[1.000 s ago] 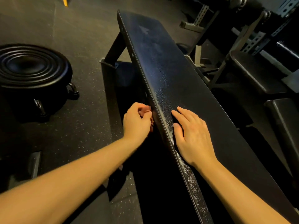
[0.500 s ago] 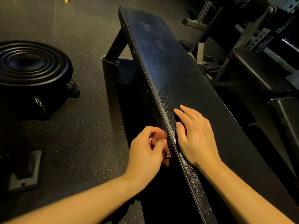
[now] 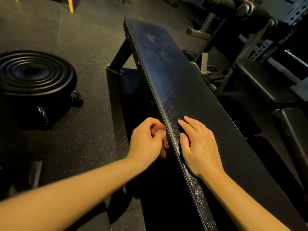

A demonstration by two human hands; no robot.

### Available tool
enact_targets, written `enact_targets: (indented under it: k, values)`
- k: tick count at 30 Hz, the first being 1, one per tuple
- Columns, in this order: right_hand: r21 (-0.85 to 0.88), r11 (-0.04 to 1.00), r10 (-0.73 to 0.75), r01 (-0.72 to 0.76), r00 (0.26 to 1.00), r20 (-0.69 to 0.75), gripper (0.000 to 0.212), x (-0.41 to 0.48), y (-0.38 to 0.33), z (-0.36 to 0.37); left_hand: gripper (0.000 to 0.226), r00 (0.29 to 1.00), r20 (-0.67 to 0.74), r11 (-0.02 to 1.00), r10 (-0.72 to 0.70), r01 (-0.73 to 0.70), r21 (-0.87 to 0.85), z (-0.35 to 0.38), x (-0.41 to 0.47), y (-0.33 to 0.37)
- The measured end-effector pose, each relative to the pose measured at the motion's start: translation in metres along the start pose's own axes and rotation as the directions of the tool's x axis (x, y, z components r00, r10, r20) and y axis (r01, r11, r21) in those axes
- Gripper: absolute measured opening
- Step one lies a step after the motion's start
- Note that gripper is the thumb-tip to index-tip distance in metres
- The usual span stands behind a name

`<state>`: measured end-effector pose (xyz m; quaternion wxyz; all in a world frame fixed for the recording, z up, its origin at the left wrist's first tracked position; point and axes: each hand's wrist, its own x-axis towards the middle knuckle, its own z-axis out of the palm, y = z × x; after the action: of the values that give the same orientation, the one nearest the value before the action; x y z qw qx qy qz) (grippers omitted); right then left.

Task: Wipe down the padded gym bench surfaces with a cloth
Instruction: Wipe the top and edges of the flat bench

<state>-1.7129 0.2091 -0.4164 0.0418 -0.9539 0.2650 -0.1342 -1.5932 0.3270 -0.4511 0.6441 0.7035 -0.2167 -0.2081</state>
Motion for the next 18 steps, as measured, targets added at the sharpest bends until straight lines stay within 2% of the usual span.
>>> enact_targets:
  k: [4,6,8,11,13,16,18]
  values:
    - [0.003,1.0,0.0,0.0,1.0,0.002,0.049,0.0,0.001,0.002,0.014,0.975,-0.22,0.987,0.013,0.022,0.159,-0.012,0.107,0.003]
    - [-0.001,1.0,-0.004,0.004,1.0,-0.005,0.049,0.0,0.001,0.002,0.014,0.973,-0.228,0.991,0.023,0.008,0.133,-0.012,0.116,0.005]
    - [-0.008,1.0,-0.001,0.001,1.0,-0.005,0.048,0.0,0.001,0.002,0.015,0.975,-0.186,0.987,0.121,-0.098,0.129,-0.01,0.081,0.002]
    - [-0.019,1.0,0.001,-0.001,1.0,-0.005,0.048,0.0,0.001,0.003,0.018,0.982,0.034,0.976,0.187,-0.19,0.107,-0.009,0.021,-0.012]
    - [-0.023,1.0,0.007,-0.007,1.0,-0.008,0.048,-0.001,-0.001,0.002,0.017,0.983,-0.039,0.979,0.181,-0.176,0.1,-0.01,0.045,-0.007]
    - [-0.023,1.0,0.006,-0.006,1.0,-0.003,0.048,0.0,-0.002,0.001,0.013,0.968,-0.192,0.974,0.161,-0.125,0.187,-0.014,0.102,0.011]
    - [-0.021,1.0,0.005,-0.005,1.0,-0.003,0.048,0.0,-0.002,0.001,0.01,0.975,-0.166,0.98,0.145,-0.119,0.157,-0.011,0.094,0.006]
